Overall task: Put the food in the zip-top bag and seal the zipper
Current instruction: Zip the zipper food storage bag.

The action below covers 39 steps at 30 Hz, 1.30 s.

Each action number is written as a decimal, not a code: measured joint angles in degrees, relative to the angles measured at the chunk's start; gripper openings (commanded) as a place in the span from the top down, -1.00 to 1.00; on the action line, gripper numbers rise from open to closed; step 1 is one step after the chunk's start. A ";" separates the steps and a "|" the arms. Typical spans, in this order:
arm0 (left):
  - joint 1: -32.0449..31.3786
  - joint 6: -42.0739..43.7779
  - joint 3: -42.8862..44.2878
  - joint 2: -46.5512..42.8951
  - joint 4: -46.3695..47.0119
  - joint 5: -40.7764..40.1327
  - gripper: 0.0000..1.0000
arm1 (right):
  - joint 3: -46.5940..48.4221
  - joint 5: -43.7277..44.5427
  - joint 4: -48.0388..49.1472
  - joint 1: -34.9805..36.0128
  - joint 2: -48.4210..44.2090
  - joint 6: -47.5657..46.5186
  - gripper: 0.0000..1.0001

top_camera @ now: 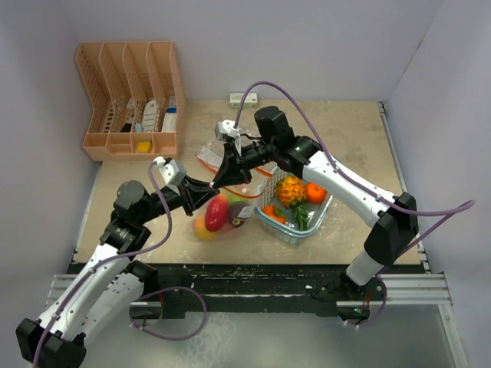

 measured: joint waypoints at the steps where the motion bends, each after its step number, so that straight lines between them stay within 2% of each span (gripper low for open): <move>1: 0.13 -0.20 -0.04 0.90 0.48 0.35 0.91 | -0.20 0.09 -0.04 -0.31 0.00 0.07 1.00; 3: 0.35 -0.61 -0.24 2.08 0.33 1.11 1.00 | -0.39 0.31 -0.44 -0.96 0.00 0.02 1.00; 9: 0.52 -1.86 -1.86 2.25 2.58 1.92 0.95 | -0.50 0.74 -1.77 -0.96 0.02 0.39 1.00; 10: 0.52 -1.92 -2.05 1.92 2.67 1.90 1.00 | -0.50 0.68 -1.75 -0.87 0.00 0.39 1.00; 18: 0.50 -2.54 -2.64 0.85 2.49 1.25 1.00 | -0.50 0.68 -1.79 -0.59 0.02 0.44 1.00; 28: -0.13 0.94 0.79 -5.81 -9.16 -5.62 1.00 | -0.74 1.07 1.95 0.59 0.02 1.68 1.00; 39: -0.26 3.41 1.77 -8.74 -14.99 -11.39 1.00 | -2.34 3.15 2.60 0.55 0.02 1.84 1.00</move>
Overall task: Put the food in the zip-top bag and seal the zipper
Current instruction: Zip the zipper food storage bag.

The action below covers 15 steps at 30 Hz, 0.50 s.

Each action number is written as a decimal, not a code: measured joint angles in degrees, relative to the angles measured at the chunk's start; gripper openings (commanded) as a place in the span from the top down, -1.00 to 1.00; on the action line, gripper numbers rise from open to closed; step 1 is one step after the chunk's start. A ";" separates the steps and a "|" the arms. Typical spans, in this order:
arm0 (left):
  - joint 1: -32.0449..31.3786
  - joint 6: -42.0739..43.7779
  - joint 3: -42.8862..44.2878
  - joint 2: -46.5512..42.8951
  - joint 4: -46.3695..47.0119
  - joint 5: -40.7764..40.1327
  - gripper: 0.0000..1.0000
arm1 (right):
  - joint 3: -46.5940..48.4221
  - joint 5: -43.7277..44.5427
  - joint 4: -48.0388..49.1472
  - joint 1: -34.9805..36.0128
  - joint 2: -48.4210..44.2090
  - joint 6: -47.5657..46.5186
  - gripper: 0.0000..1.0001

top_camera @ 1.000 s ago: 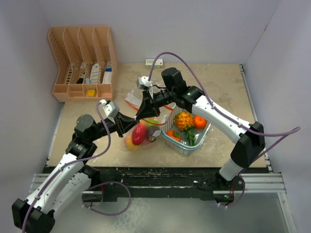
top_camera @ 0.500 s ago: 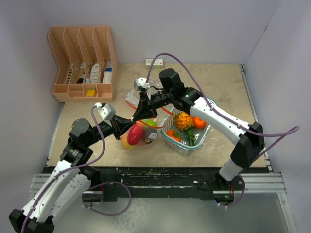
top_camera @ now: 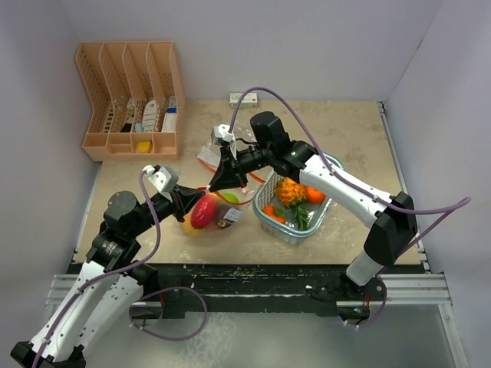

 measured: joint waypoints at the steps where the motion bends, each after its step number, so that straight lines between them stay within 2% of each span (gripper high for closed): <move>1: -0.02 0.37 0.31 -0.48 -1.11 -1.14 1.00 | -0.33 0.48 0.02 -0.02 0.00 0.00 1.00; 6: -0.31 1.73 1.84 -2.80 -4.79 -6.88 1.00 | -0.76 1.77 0.07 -0.46 0.00 0.00 1.00; 15: -0.31 2.71 3.21 -9.16 -8.70 -22.27 1.00 | -1.11 3.06 -0.04 -2.67 0.31 0.02 1.00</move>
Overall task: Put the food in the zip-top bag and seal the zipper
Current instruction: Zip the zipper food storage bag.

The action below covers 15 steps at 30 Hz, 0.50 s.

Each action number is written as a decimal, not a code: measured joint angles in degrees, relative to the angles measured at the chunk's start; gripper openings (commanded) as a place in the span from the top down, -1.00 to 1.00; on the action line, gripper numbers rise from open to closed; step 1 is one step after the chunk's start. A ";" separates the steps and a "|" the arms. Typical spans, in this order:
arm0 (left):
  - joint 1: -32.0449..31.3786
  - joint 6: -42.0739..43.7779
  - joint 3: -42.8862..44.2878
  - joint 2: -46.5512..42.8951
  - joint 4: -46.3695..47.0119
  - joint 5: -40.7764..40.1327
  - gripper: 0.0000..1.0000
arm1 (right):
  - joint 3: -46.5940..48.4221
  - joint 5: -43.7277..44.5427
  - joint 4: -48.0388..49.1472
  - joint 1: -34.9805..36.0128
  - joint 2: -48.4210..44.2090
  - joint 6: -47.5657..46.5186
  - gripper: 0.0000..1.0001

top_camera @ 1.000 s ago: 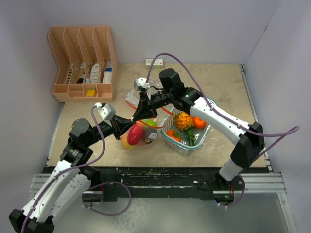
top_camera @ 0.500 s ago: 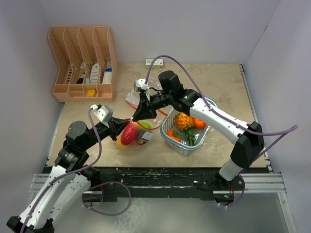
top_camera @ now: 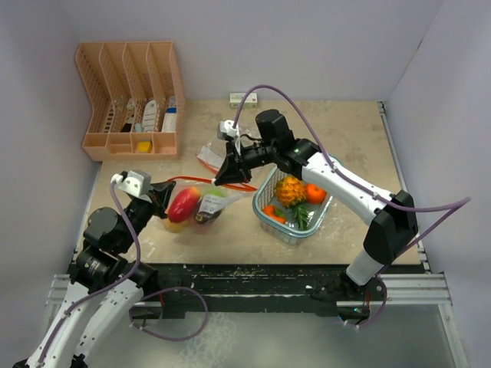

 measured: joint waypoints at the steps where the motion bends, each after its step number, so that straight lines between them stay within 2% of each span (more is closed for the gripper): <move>1: 0.00 0.13 0.28 -0.31 -0.52 -1.97 1.00 | -0.20 0.15 0.02 -0.11 0.00 -0.02 1.00; 8: 0.00 0.39 1.77 -1.77 -3.87 -14.05 1.00 | -1.77 1.64 -0.20 -1.11 0.26 -0.04 1.00; 15: 0.00 1.38 2.05 -4.09 -5.99 -21.73 1.00 | -3.10 3.93 -0.26 -2.36 0.28 -0.09 1.00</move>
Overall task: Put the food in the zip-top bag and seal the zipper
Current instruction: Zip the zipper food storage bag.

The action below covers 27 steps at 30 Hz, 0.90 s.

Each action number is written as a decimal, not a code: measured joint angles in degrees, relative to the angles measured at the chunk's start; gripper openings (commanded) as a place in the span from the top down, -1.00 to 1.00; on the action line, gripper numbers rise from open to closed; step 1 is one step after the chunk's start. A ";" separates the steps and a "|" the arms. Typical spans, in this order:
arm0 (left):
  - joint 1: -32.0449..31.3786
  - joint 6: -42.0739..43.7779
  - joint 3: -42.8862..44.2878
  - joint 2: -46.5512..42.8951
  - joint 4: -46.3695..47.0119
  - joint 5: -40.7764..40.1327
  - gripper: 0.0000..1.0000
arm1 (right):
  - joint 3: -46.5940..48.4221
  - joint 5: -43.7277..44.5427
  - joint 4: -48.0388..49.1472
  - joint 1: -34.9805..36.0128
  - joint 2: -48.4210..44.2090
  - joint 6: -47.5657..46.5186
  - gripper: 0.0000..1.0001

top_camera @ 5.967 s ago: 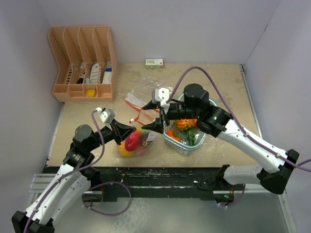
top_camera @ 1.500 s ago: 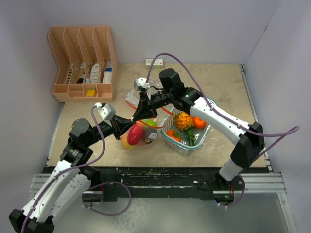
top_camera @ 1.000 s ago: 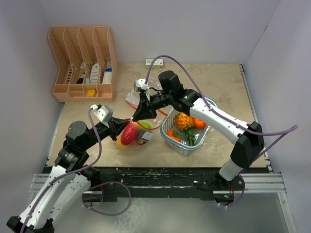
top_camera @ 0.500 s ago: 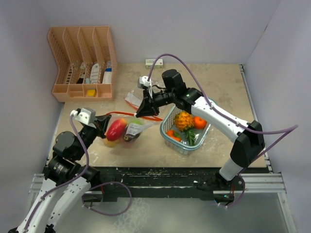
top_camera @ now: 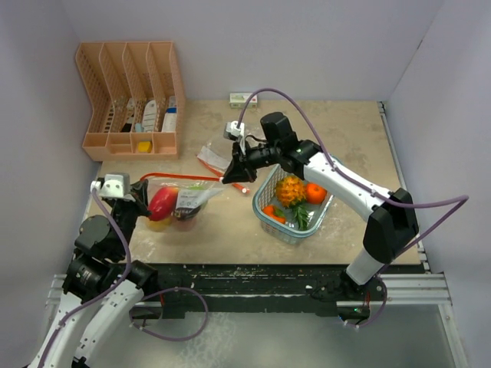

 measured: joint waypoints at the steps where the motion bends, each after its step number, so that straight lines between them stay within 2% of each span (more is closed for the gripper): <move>1: 0.00 0.33 0.09 -0.13 -0.11 -0.68 1.00 | -0.37 0.15 0.00 -0.35 0.00 -0.02 1.00; 8: 0.00 0.83 0.26 -0.17 -0.83 -3.04 1.00 | -2.08 1.81 -0.81 -3.08 0.00 -0.17 0.97; 11: 0.00 1.01 0.26 -0.17 -1.46 -3.04 1.00 | -2.19 3.02 -0.90 -3.50 0.00 -0.04 0.02; 14: 0.09 1.66 0.48 -0.17 -1.46 -4.94 1.00 | -2.21 5.16 -1.11 -3.82 0.00 0.76 -0.40; 18: 0.13 1.84 2.08 1.55 -0.94 -7.58 1.00 | -2.21 8.98 -0.85 -4.79 -0.07 2.75 -0.58; 22: 0.13 1.25 4.26 7.43 0.52 -13.03 1.00 | -2.16 15.72 0.81 -4.90 -0.57 6.58 -0.59; 23: 0.13 1.01 4.39 8.66 1.38 -14.40 0.91 | -2.10 17.09 1.01 -4.90 -0.83 7.21 -0.59; 25: 0.13 0.24 4.37 10.80 3.02 -17.20 0.33 | -1.49 20.02 1.18 -4.90 -1.14 8.35 -0.58; 27: 0.15 -0.24 4.35 12.15 5.05 -18.51 -0.07 | -0.48 23.04 1.18 -4.90 -1.14 9.16 -0.58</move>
